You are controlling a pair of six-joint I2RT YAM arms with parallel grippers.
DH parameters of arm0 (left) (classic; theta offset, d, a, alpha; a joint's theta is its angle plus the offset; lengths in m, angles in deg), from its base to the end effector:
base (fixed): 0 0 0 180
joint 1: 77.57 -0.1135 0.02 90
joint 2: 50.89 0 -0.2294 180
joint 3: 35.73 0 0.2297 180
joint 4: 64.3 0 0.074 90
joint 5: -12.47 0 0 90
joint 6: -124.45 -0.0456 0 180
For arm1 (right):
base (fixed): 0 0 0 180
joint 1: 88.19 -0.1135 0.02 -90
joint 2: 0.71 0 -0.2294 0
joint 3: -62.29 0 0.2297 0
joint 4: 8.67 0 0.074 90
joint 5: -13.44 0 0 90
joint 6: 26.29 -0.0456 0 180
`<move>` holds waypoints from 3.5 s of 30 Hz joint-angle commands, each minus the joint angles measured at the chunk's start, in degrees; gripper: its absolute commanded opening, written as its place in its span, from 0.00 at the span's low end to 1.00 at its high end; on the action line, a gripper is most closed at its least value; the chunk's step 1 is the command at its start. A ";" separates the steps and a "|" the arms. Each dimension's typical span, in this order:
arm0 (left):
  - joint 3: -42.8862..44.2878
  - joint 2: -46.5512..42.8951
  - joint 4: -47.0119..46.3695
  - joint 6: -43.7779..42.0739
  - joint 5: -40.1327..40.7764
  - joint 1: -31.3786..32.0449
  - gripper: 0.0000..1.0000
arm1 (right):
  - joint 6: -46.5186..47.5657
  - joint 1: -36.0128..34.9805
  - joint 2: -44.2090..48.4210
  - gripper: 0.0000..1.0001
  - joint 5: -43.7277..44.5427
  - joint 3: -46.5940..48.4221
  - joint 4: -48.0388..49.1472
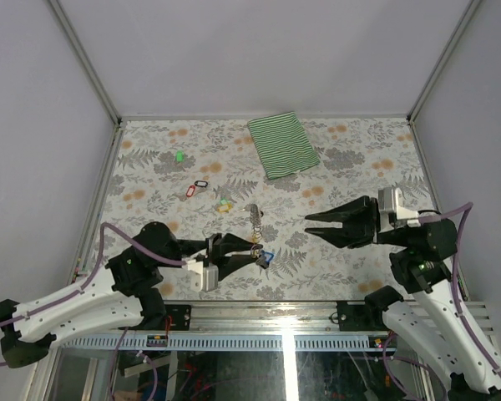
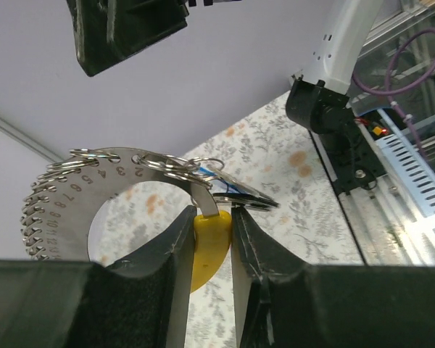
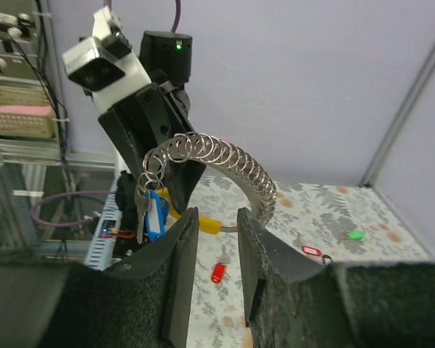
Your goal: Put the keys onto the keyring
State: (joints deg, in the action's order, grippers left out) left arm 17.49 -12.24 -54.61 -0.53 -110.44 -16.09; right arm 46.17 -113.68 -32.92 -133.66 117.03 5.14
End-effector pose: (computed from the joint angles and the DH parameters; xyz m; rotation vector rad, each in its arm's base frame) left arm 0.0618 -0.1656 0.3241 1.4184 0.6297 -0.7935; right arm 0.0897 0.0852 0.3823 -1.0289 0.8313 1.1089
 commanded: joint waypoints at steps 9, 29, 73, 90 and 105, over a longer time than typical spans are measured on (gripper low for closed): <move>2.89 0.68 -2.52 -12.89 0.91 0.30 0.00 | -9.92 -2.91 -8.08 0.35 -2.13 6.36 5.24; -0.88 3.43 -11.39 -12.05 -3.07 -9.82 0.00 | -6.80 -10.88 -12.43 0.39 6.16 5.34 4.17; 3.22 3.43 -4.67 -18.37 -3.85 -9.95 0.00 | -28.11 -15.58 -25.30 0.40 3.77 9.91 13.53; 3.35 3.45 -4.44 -18.39 -3.50 -9.92 0.00 | -28.64 -16.17 -25.55 0.29 3.82 10.07 14.14; 3.74 3.22 -4.15 -18.41 -2.92 -9.97 0.00 | -27.78 -16.32 -25.48 0.28 3.36 9.63 12.24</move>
State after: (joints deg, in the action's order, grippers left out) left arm 18.80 -8.32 -56.14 -18.01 -114.13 -25.62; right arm 18.04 -129.36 -58.38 -130.10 124.50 15.72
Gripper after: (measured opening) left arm 0.238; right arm 0.273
